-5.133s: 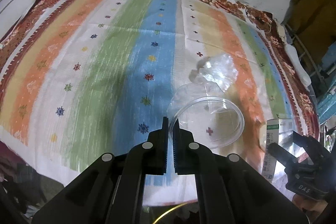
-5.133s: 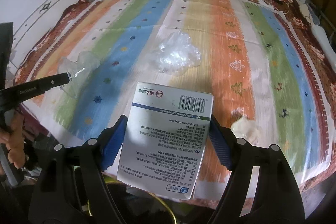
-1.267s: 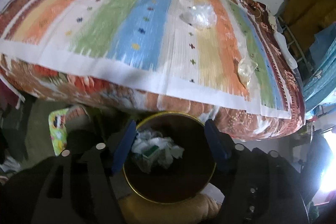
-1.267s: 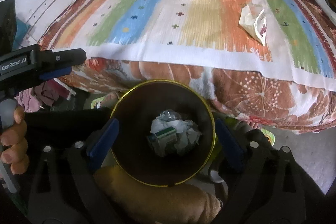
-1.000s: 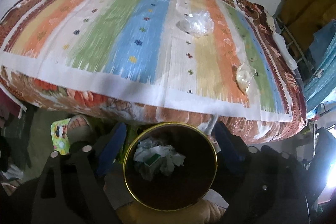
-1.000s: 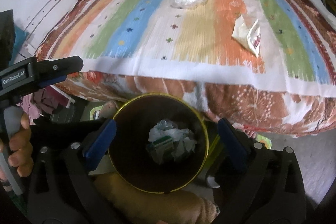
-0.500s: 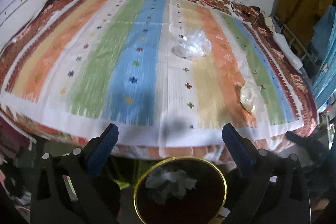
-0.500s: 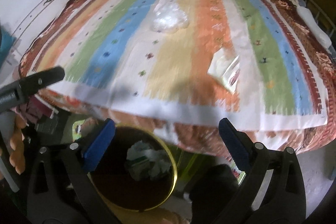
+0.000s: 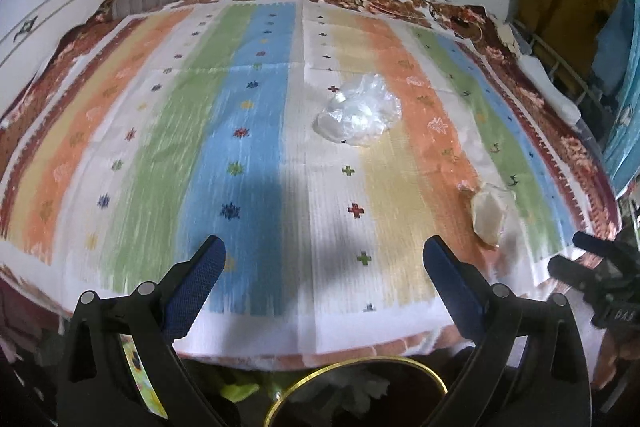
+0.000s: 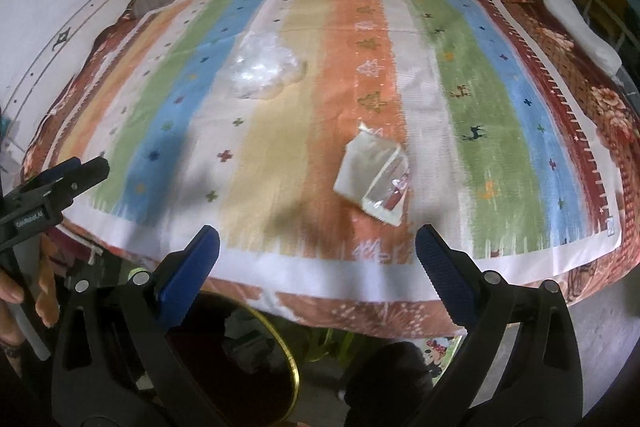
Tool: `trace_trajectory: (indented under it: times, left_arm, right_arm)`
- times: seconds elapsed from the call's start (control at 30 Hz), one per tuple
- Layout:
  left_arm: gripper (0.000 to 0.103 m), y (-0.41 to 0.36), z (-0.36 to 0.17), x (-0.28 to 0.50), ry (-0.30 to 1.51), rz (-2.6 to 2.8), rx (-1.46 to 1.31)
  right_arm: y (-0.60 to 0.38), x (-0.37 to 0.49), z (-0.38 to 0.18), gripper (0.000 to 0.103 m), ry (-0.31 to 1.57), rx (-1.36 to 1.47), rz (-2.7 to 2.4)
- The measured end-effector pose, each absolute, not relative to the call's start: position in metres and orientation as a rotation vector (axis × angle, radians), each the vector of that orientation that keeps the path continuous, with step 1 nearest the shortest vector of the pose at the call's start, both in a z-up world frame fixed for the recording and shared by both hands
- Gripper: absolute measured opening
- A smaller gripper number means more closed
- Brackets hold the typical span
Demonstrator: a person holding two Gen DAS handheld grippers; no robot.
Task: Collect trash
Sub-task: 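Move both grippers back over the bed toward the plastic bag and wrapper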
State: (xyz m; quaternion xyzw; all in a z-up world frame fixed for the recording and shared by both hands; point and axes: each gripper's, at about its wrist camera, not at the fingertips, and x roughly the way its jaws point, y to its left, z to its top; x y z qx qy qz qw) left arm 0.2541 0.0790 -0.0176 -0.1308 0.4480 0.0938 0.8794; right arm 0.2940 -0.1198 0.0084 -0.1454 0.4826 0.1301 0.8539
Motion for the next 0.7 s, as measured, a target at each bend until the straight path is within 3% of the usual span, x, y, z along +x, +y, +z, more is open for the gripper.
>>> trace_trajectory:
  times: [0.2, 0.7]
  left_arm:
    - [0.097, 0.082, -0.024, 0.275, 0.899, 0.164, -0.246]
    - [0.096, 0.103, -0.042, 0.348, 0.906, 0.136, -0.34]
  right_arm:
    - [-0.131, 0.315, 0.001, 0.09, 1.029, -0.295, 0.227]
    - [-0.13, 0.364, -0.033, 0.066, 1.076, -0.329, 0.151]
